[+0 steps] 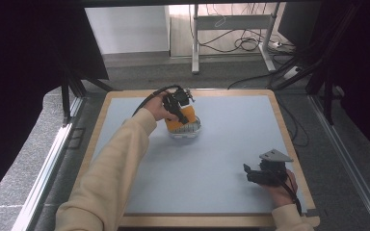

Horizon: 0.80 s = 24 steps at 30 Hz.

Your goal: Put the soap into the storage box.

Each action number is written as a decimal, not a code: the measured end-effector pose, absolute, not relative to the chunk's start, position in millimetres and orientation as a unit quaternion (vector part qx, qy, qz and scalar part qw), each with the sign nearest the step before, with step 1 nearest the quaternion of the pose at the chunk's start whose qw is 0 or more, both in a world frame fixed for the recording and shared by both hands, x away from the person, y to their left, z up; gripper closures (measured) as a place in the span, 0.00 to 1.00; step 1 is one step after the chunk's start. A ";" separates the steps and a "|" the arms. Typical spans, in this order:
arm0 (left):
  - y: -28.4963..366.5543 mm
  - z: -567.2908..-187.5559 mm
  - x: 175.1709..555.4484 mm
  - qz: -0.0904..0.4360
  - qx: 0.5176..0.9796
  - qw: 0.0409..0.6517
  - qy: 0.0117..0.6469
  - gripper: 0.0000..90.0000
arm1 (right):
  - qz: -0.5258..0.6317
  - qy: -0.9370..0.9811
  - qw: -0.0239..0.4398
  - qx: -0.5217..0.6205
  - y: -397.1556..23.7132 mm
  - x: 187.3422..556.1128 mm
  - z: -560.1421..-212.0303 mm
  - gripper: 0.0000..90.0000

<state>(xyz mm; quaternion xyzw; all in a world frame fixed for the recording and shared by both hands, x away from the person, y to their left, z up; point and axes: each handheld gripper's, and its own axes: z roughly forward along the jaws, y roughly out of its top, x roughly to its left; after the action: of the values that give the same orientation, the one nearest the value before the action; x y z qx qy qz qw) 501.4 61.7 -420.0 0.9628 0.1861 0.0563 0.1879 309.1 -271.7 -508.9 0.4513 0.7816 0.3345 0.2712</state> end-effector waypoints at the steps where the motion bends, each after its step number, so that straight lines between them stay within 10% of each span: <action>1: 60.9 -420.0 502.9 0.055 0.964 0.185 0.181 0.69 | 0.334 0.782 0.272 0.451 -271.7 309.1 -508.9 0.16; 24: 46.5 -444.1 511.3 0.037 0.975 0.171 0.136 0.69 | 0.337 0.779 0.274 0.453 -272.0 308.7 -508.2 0.16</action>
<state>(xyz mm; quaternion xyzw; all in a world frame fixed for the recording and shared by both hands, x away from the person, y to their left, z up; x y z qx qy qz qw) 511.3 46.5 -444.1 0.9751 0.1359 0.0373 0.1711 308.7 -272.0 -508.2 0.4533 0.7786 0.3368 0.2735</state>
